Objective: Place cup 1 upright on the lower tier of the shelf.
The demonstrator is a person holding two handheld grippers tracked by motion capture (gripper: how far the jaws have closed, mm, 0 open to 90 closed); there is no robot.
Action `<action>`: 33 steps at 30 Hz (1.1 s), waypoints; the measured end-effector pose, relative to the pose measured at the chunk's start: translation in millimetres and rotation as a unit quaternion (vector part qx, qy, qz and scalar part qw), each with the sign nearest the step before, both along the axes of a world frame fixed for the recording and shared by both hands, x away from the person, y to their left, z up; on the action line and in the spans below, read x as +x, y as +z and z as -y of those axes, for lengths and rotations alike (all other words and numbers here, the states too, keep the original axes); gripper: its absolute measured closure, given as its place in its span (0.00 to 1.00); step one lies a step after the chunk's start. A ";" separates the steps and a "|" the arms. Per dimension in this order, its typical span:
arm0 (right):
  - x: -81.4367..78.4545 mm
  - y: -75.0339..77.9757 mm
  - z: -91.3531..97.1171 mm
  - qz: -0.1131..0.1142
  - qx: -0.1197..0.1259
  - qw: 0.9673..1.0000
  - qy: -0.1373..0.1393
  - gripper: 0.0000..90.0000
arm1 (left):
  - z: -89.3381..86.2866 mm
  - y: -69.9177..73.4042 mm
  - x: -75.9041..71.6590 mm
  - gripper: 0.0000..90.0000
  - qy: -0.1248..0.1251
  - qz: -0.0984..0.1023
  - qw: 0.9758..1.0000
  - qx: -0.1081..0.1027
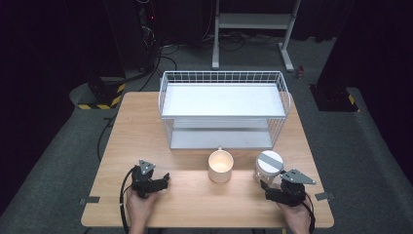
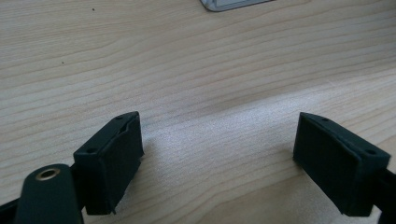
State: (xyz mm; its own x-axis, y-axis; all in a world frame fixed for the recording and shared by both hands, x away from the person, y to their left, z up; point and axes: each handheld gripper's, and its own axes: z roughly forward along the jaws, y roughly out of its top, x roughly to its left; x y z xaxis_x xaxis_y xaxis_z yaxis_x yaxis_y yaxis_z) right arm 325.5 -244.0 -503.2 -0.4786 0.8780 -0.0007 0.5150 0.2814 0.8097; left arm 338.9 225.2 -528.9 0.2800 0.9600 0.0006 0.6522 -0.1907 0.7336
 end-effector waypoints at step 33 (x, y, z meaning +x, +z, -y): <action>22.4 7.1 -16.6 0.035 0.013 0.999 -0.001 0.16 | 0.1 -0.1 0.0 0.18 0.001 0.001 1.000 0.000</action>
